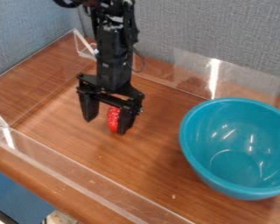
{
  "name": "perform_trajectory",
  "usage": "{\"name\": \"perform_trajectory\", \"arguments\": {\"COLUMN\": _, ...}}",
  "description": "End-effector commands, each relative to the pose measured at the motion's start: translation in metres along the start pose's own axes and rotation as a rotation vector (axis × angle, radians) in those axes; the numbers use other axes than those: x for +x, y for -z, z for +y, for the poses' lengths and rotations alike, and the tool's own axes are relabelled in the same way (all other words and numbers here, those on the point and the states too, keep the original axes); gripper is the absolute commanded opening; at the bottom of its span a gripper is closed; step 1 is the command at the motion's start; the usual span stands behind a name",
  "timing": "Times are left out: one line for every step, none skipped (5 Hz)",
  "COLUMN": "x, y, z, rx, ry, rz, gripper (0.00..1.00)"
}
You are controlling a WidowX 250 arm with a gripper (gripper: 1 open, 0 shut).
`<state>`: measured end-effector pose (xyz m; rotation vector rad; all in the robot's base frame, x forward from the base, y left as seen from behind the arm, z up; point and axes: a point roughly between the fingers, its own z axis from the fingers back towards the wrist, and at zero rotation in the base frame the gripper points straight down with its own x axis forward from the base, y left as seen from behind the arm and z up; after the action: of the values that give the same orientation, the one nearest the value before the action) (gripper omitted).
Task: Put the strawberry in the blue bowl
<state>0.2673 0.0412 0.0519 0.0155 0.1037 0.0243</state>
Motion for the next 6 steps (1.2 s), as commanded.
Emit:
{"name": "perform_trajectory", "arguments": {"x": -0.002, "y": -0.013, "z": -0.001, "rx": -0.017, "ry": -0.002, "rz": -0.06, "gripper": 1.0}}
{"name": "perform_trajectory", "arguments": {"x": -0.006, "y": -0.018, "z": -0.006, "rx": -0.031, "ry": 0.008, "rz": -0.088, "gripper": 1.0}}
{"name": "perform_trajectory", "arguments": {"x": -0.009, "y": -0.022, "z": -0.01, "rx": -0.04, "ry": 0.015, "rz": -0.108, "gripper": 1.0}}
{"name": "perform_trajectory", "arguments": {"x": -0.008, "y": -0.023, "z": -0.012, "rx": -0.043, "ry": 0.023, "rz": -0.123, "gripper": 1.0}}
{"name": "perform_trajectory", "arguments": {"x": -0.007, "y": -0.022, "z": -0.014, "rx": -0.046, "ry": 0.03, "rz": -0.133, "gripper": 1.0}}
{"name": "perform_trajectory", "arguments": {"x": -0.008, "y": -0.023, "z": -0.016, "rx": -0.049, "ry": 0.038, "rz": -0.143, "gripper": 1.0}}
